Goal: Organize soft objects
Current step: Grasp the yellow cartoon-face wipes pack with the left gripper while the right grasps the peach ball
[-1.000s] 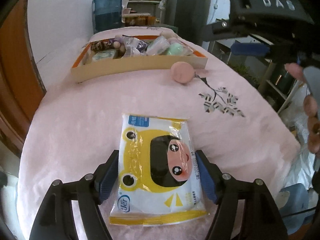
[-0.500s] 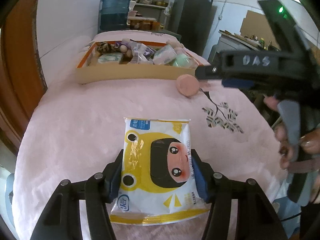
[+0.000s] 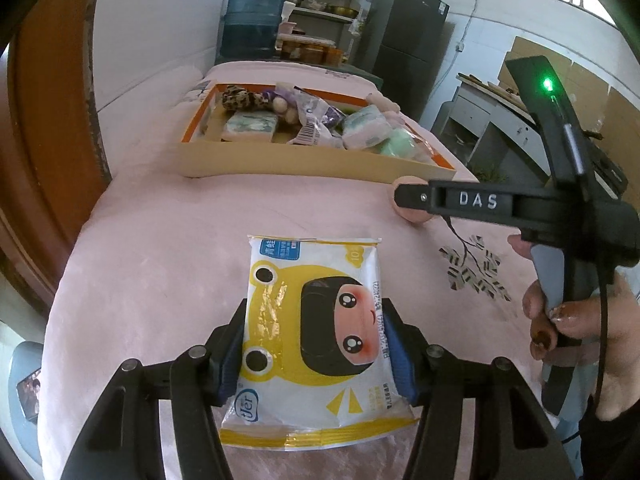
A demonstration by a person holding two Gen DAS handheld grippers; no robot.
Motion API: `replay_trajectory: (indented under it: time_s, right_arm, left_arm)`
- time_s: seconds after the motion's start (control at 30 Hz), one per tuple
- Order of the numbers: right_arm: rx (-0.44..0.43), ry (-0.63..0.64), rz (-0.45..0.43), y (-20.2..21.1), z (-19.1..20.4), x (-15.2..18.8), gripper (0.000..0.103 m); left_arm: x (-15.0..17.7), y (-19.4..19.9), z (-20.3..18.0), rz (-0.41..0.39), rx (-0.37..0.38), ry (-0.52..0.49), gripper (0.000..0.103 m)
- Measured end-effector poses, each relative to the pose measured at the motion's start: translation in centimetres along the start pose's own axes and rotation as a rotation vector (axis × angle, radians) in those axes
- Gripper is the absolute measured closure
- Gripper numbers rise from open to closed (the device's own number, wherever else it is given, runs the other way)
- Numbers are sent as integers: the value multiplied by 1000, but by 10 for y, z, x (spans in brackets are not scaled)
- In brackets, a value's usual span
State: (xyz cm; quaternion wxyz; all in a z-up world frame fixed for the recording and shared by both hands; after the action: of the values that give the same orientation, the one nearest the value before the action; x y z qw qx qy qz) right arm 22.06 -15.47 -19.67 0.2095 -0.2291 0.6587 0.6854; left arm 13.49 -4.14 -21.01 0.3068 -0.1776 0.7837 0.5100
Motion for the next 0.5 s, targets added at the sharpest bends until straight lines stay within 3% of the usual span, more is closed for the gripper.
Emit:
replay_trajectory:
  time_s: [0.07,0.5]
  right_arm:
    - [6,4,3,-3,-1,1,66]
    - [-1,-2,-18,6,-5,-3,76]
  left_arm:
    - [-1,-1,1,1,0,2,43]
    - [-13,2,-2,-18,-2,-13,43]
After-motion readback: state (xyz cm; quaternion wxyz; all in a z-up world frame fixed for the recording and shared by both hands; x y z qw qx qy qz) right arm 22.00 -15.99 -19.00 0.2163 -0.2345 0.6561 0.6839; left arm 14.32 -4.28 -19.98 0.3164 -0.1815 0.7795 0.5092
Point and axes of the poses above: each gripper's, at about its wrist camera, not at the fingertips, and y roughly against the way its jaws point, z to its left, x to its underside, the point moved 10 cm from there along -y, roughly the way its jaws point, and after that the axes turned 7 degrees about x, right-handed, at the moved point
